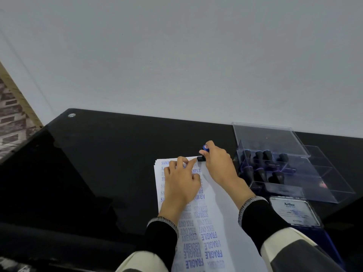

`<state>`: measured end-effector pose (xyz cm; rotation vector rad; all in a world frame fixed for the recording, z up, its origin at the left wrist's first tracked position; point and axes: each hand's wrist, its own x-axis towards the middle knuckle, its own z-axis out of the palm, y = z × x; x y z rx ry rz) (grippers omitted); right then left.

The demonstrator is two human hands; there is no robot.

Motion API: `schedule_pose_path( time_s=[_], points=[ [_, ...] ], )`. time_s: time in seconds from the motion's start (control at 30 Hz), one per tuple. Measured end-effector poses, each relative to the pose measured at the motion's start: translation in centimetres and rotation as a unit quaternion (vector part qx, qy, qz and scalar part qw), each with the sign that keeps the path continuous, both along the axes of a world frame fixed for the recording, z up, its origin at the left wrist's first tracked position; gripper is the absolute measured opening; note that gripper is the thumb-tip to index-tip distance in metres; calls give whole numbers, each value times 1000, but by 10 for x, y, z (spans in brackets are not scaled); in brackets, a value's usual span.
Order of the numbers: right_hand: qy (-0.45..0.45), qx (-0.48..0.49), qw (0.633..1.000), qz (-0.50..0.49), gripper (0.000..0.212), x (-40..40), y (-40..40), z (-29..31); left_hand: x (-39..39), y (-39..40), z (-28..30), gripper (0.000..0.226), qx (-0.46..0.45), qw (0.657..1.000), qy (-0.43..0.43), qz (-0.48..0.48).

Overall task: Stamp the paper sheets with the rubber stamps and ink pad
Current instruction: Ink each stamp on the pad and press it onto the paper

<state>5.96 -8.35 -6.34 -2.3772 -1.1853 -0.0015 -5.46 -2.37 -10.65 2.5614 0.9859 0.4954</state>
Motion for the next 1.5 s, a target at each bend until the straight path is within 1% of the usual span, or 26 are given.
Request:
schedule_pose_path(
  time_s=[0.33,0.5,0.7,0.9,1.07,1.13,1.2,1.3,1.37,1.5],
  points=[
    [-16,-28,999,-6,31,-1,2,0,1,0,-1,48,9,1000,1,3],
    [-26,-26,999,-16,32,1,-1,-3,1,-1,-2,48,20,1000,-2,3],
    [-24,-15,999,-24,31,1,1,-8,1,-1,-1,48,-6,1000,-21,11],
    [-23,-14,999,-21,32,4,2,-9,1,-1,-2,51,-14,998,-25,60],
    [-23,-18,999,-20,32,6,3,-9,-9,14,5,53,-21,999,-20,26],
    [-27,-8,999,-20,30,5,1,-13,-22,27,7,57,-17,999,-9,27],
    [-28,1,999,-21,29,4,0,-16,-38,42,6,64,-16,998,9,56],
    [-28,2,999,-18,29,4,0,-15,-61,57,2,83,-32,994,25,99],
    [-26,1,999,-18,28,5,2,-12,-70,59,0,93,-42,993,25,108],
    [-22,-3,1000,-19,28,5,3,-11,-71,55,-6,98,-18,994,29,102]
  ],
)
